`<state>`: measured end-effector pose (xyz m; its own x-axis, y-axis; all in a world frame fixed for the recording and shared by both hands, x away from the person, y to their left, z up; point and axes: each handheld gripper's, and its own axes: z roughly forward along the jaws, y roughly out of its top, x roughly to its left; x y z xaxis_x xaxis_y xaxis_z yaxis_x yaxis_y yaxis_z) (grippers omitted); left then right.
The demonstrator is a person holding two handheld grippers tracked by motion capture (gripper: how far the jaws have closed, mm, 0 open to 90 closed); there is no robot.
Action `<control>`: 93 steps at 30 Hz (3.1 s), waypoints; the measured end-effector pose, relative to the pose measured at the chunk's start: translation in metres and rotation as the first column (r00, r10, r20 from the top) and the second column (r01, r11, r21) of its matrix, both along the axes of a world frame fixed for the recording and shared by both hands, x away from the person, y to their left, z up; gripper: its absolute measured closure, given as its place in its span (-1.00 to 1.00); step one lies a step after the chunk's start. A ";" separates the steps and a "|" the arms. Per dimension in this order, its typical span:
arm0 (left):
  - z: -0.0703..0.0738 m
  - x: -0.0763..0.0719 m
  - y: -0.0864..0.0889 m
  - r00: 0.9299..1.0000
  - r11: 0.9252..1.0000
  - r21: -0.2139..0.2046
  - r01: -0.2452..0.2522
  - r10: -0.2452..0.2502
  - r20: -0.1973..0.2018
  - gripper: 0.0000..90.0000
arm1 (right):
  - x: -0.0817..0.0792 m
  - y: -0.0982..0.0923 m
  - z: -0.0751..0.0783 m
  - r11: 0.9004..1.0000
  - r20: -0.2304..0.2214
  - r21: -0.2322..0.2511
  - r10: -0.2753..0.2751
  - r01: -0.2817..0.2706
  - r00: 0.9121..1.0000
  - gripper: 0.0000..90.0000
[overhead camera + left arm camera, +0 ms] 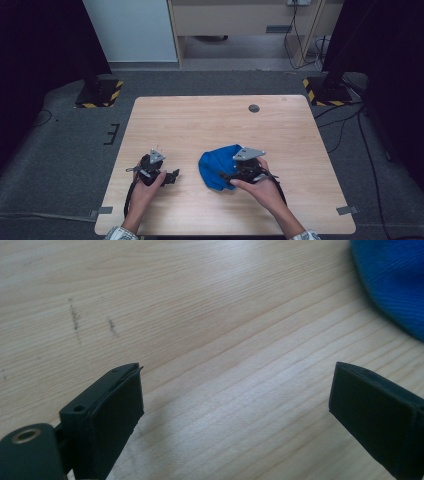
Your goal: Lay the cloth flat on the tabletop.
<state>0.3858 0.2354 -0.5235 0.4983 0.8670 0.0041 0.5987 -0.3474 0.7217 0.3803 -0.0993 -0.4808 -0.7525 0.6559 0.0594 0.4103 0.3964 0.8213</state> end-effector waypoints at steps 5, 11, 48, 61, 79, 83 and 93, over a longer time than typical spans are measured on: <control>0.006 -0.005 -0.007 1.000 1.000 -0.015 0.022 -0.021 0.015 -0.83 | 0.005 -0.024 -0.003 1.000 -0.005 -0.020 -0.018 0.018 1.000 0.06; 0.008 -0.007 -0.016 0.999 0.999 -0.008 0.042 -0.042 0.024 -0.82 | 0.013 -0.042 -0.014 0.996 -0.046 -0.080 -0.054 0.050 0.997 0.42; 0.022 -0.017 -0.025 0.993 0.996 -0.037 0.078 -0.074 0.087 -0.65 | -0.001 0.006 -0.024 0.999 -0.039 -0.041 0.035 -0.036 0.999 0.70; 0.030 -0.026 -0.042 0.981 0.982 -0.082 0.169 -0.159 0.115 -0.58 | 0.020 -0.031 -0.036 0.977 -0.090 -0.120 -0.186 0.175 0.978 0.19; 0.025 -0.033 -0.071 0.942 0.943 -0.082 0.323 -0.312 0.125 -0.61 | 0.021 -0.026 -0.046 0.973 -0.134 -0.151 -0.195 0.174 0.972 -0.06; 0.024 -0.033 -0.072 0.937 0.938 -0.074 0.340 -0.330 0.115 -0.36 | 0.020 -0.025 -0.046 0.974 -0.126 -0.156 -0.187 0.167 0.974 -0.01; 0.020 -0.030 -0.077 0.928 0.928 -0.062 0.368 -0.363 0.080 0.40 | 0.019 -0.024 -0.046 0.978 -0.116 -0.152 -0.158 0.140 0.981 0.45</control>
<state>0.3559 0.1588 -0.5035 0.7815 0.6239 -0.0095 0.3904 -0.4771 0.7874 0.3989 -0.1237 -0.5272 -0.6379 0.7688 0.0460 0.5706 0.4316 0.6987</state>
